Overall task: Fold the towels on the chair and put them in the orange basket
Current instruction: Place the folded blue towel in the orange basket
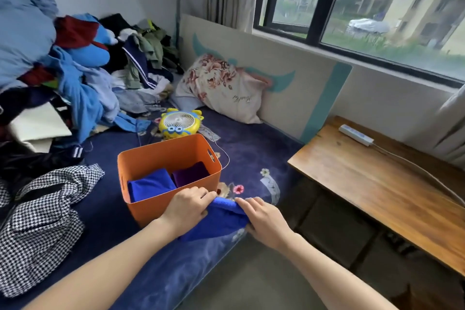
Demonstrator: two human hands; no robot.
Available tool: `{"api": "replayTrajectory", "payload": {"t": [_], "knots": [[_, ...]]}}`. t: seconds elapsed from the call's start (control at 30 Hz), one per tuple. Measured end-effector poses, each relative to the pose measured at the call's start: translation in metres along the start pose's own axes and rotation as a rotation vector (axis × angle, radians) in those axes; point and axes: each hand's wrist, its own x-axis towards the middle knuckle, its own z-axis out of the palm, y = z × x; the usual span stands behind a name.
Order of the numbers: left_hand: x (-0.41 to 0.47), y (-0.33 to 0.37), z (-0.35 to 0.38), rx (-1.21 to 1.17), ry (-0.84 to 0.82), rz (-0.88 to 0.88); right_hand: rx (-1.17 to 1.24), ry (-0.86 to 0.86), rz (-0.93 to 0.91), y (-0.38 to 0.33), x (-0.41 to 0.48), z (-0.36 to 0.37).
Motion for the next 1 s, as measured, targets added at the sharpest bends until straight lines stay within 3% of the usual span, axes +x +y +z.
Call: {"api": "replayTrajectory", "payload": {"t": [0.4,0.8,1.0], "knots": [[0.020,-0.022,0.033,0.075,-0.167,-0.196,0.141,-0.097,-0.185,0.070,0.059,0.046],[0.070,-0.178,0.062,0.280,-0.052,-0.178,0.205,-0.147,-0.189,0.105,0.228,0.103],[0.077,-0.237,0.103,0.163,-0.166,-0.295,0.180,-0.327,-0.114,0.116,0.287,0.138]]}}
